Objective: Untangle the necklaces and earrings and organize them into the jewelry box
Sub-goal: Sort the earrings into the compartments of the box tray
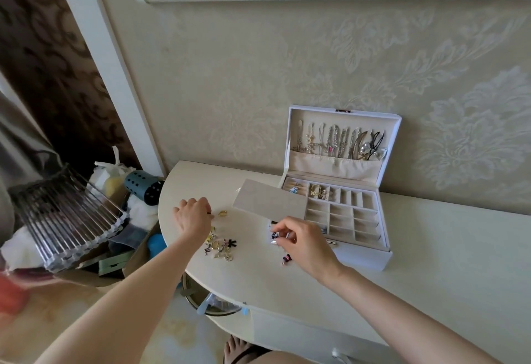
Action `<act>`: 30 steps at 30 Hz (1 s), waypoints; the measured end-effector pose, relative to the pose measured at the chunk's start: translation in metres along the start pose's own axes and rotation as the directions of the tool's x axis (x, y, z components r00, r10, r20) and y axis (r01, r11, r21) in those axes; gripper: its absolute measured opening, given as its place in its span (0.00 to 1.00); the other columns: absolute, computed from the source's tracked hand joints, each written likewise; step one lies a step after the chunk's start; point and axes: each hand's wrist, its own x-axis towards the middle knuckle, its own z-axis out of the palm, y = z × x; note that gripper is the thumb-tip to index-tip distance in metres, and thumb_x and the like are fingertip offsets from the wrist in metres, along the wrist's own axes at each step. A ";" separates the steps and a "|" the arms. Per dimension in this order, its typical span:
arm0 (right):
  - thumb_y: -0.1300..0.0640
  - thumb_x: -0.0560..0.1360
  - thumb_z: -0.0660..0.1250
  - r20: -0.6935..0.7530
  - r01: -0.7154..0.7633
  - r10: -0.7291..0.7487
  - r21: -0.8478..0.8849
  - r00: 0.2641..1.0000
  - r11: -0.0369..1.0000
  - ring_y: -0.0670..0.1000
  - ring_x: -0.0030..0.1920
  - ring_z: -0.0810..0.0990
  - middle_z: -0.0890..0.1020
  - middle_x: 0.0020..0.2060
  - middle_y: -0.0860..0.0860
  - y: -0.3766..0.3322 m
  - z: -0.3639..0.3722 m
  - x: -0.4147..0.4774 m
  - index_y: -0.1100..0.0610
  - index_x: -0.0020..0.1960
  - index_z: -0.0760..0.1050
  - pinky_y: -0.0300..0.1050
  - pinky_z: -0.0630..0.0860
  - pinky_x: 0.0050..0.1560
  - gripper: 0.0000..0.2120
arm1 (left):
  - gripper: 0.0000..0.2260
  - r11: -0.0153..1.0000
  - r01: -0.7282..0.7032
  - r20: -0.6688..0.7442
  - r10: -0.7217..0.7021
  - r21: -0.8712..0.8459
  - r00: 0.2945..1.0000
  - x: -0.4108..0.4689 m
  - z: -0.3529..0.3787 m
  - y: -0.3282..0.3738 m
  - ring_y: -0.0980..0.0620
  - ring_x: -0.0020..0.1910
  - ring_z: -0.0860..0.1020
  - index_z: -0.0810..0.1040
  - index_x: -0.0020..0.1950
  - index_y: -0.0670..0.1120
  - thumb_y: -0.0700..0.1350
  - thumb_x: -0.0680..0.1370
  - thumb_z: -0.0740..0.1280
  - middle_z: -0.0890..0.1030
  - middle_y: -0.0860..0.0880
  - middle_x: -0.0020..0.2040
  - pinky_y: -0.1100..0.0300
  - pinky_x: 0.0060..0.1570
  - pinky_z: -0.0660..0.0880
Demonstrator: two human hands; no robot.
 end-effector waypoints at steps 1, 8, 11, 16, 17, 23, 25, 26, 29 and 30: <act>0.64 0.72 0.69 -0.003 -0.023 0.023 0.021 1.000 1.000 0.46 0.32 0.76 0.79 0.38 0.47 -0.001 -0.001 0.000 0.56 0.46 0.79 0.40 0.79 0.30 0.05 | 0.07 0.999 0.004 -0.035 -0.005 -0.036 0.999 -0.001 -0.002 0.001 0.47 0.50 0.71 0.77 0.51 0.48 0.49 0.76 0.67 0.79 0.48 0.49 0.56 0.50 0.64; 0.68 0.72 0.67 -0.094 -0.134 0.156 0.211 0.983 0.968 0.47 0.31 0.79 0.81 0.36 0.58 -0.001 -0.017 0.003 0.63 0.45 0.77 0.39 0.79 0.34 0.03 | 0.07 0.937 -0.111 -0.349 -0.012 -0.331 0.937 -0.044 -0.029 0.030 0.44 0.48 0.72 0.78 0.49 0.46 0.49 0.77 0.66 0.79 0.47 0.48 0.54 0.45 0.60; 0.68 0.72 0.68 -0.150 -0.164 0.204 0.244 0.967 0.956 0.47 0.32 0.79 0.82 0.37 0.58 0.001 -0.031 0.002 0.64 0.47 0.77 0.35 0.76 0.31 0.04 | 0.07 0.868 -0.202 -0.352 0.034 -0.453 0.935 -0.061 -0.041 0.052 0.44 0.48 0.73 0.77 0.48 0.45 0.48 0.77 0.66 0.80 0.49 0.47 0.53 0.46 0.61; 0.70 0.72 0.68 -0.238 -0.207 0.288 0.315 0.927 0.926 0.46 0.30 0.79 0.80 0.34 0.52 0.010 -0.061 0.004 0.59 0.44 0.77 0.38 0.78 0.32 0.07 | 0.07 0.722 -0.274 -0.222 0.170 -0.635 0.960 -0.079 -0.054 0.104 0.50 0.49 0.72 0.78 0.48 0.46 0.48 0.75 0.68 0.81 0.53 0.44 0.57 0.47 0.59; 0.71 0.72 0.67 -0.257 -0.216 0.304 0.319 0.917 0.923 0.46 0.29 0.80 0.80 0.34 0.53 0.014 -0.066 0.005 0.59 0.44 0.77 0.38 0.79 0.33 0.08 | 0.07 0.712 -0.293 -0.196 0.218 -0.638 0.956 -0.082 -0.054 0.114 0.51 0.49 0.72 0.78 0.48 0.46 0.49 0.75 0.68 0.81 0.54 0.44 0.57 0.47 0.59; 0.75 0.70 0.66 -0.382 -0.290 0.352 0.211 0.854 0.933 0.52 0.35 0.80 0.80 0.34 0.53 0.036 -0.087 0.004 0.64 0.46 0.80 0.48 0.82 0.43 0.10 | 0.04 0.683 -0.325 -0.007 0.424 -0.654 0.906 -0.098 -0.047 0.164 0.53 0.48 0.77 0.79 0.46 0.50 0.48 0.75 0.67 0.77 0.59 0.40 0.56 0.53 0.66; 0.74 0.70 0.65 -0.412 -0.302 0.340 0.156 0.845 0.940 0.52 0.36 0.80 0.79 0.32 0.50 0.040 -0.092 0.001 0.63 0.46 0.81 0.52 0.81 0.47 0.11 | 0.03 0.654 -0.308 0.043 0.463 -0.691 0.885 -0.099 -0.042 0.173 0.53 0.45 0.78 0.77 0.43 0.52 0.48 0.74 0.69 0.79 0.58 0.40 0.52 0.55 0.70; 0.74 0.69 0.65 -0.423 -0.307 0.338 0.142 0.840 0.941 0.52 0.36 0.80 0.79 0.32 0.49 0.042 -0.094 -0.001 0.62 0.45 0.82 0.53 0.81 0.47 0.11 | 0.04 0.634 -0.295 0.061 0.476 -0.715 0.877 -0.099 -0.040 0.177 0.52 0.44 0.78 0.76 0.42 0.52 0.48 0.74 0.70 0.79 0.57 0.40 0.50 0.53 0.72; 0.74 0.69 0.66 -0.441 -0.321 0.340 0.119 0.831 0.940 0.52 0.38 0.81 0.80 0.33 0.50 0.048 -0.099 -0.005 0.62 0.45 0.82 0.53 0.81 0.49 0.12 | 0.05 0.574 -0.233 0.116 0.505 -0.785 0.856 -0.098 -0.037 0.185 0.51 0.43 0.79 0.77 0.42 0.50 0.47 0.72 0.72 0.81 0.53 0.40 0.51 0.49 0.76; 0.74 0.69 0.66 -0.444 -0.321 0.336 0.111 0.831 0.941 0.51 0.39 0.81 0.81 0.34 0.51 0.048 -0.100 -0.006 0.62 0.45 0.82 0.52 0.80 0.49 0.12 | 0.05 0.555 -0.209 0.135 0.516 -0.805 0.846 -0.099 -0.036 0.187 0.50 0.42 0.79 0.77 0.42 0.50 0.46 0.71 0.73 0.82 0.52 0.41 0.52 0.48 0.76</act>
